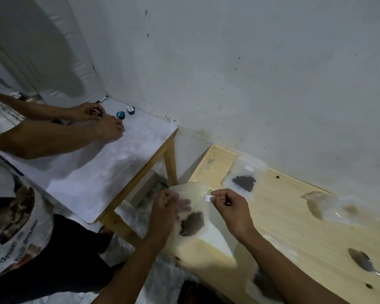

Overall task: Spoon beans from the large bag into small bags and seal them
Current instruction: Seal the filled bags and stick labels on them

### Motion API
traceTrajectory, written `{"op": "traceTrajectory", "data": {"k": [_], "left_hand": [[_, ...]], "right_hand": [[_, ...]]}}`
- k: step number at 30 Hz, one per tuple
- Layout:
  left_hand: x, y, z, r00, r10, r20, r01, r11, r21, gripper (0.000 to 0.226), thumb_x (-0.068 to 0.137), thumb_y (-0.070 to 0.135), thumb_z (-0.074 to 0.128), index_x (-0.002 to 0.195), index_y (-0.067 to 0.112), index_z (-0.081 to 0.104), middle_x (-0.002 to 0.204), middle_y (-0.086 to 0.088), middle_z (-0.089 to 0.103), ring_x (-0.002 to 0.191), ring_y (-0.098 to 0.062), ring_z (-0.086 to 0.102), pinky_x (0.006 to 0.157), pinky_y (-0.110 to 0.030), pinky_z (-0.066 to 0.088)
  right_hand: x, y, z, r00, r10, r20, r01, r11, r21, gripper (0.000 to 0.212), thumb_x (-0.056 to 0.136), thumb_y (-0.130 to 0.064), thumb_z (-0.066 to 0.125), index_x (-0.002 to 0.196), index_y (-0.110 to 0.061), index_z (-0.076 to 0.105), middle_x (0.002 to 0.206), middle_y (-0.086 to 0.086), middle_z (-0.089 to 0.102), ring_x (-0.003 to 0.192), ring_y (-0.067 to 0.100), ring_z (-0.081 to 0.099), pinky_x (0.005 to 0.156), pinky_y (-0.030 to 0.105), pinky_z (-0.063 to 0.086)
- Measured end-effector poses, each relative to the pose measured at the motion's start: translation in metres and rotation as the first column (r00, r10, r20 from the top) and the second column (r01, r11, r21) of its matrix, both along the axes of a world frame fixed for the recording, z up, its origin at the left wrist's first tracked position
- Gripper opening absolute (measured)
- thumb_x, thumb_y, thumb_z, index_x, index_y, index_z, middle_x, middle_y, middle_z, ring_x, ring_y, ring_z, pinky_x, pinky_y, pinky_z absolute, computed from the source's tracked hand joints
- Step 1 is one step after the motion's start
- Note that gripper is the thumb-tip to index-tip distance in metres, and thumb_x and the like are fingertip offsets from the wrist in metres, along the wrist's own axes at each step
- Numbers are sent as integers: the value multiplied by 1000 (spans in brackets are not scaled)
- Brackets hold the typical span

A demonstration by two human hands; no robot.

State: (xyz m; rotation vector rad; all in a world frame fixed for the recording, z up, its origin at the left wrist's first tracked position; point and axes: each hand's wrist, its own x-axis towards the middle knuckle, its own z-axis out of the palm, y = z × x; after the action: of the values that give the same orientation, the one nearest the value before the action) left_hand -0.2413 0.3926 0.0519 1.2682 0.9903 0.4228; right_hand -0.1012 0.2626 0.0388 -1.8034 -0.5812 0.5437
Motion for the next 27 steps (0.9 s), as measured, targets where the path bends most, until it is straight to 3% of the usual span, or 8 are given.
{"op": "traceTrajectory", "data": {"k": [7,10,14,19,22,25,27], "left_hand": [[57,-25,15,994,-105,22,103,992,71,10,102,21,52,102,14,59,88,-12,73,80,-28,72,74,-44,58],[73,-34,21,989,-149,19,144,977,160,6,99,25,55,94,24,58,78,-1,63,75,-26,64,74,-50,57],[85,-44,26,980,-197,2,191,953,234,6,99,29,54,94,27,56,76,5,59,70,-14,57,69,-41,52],[92,-50,27,972,-233,-16,229,934,274,7,98,31,54,97,25,58,79,1,65,73,-17,61,69,-37,50],[92,-52,27,968,-249,-31,247,929,275,8,98,34,54,96,29,58,81,-2,67,78,-25,65,75,-43,54],[92,-53,29,961,-275,-20,270,920,283,11,96,37,55,92,27,58,75,-1,65,69,-19,61,72,-43,51],[92,-53,31,952,-306,-3,296,918,265,16,90,43,60,92,27,60,82,-13,67,76,-31,64,76,-49,54]], "right_hand": [[12,-17,38,988,-47,145,45,999,17,4,86,-11,73,90,-12,74,68,-5,63,61,-2,55,60,7,39],[19,-27,44,985,-100,141,100,995,3,5,85,-13,74,89,-14,74,71,-2,67,62,-1,56,61,8,41],[24,-37,48,979,-154,135,155,988,2,4,84,-14,75,88,-15,73,72,0,68,61,-1,56,61,8,41],[26,-41,49,971,-207,119,207,978,9,4,84,-11,75,85,-15,73,70,-3,67,61,-1,56,61,7,41],[27,-43,48,970,-215,113,216,976,8,5,84,-11,75,84,-15,72,67,-6,65,59,-1,55,60,8,40],[27,-43,48,970,-211,121,212,977,5,5,84,-12,74,83,-16,72,66,-6,64,58,0,54,60,9,40],[27,-43,49,969,-218,117,217,976,15,6,83,-12,74,82,-17,70,67,-5,63,58,1,53,61,12,41]]}}
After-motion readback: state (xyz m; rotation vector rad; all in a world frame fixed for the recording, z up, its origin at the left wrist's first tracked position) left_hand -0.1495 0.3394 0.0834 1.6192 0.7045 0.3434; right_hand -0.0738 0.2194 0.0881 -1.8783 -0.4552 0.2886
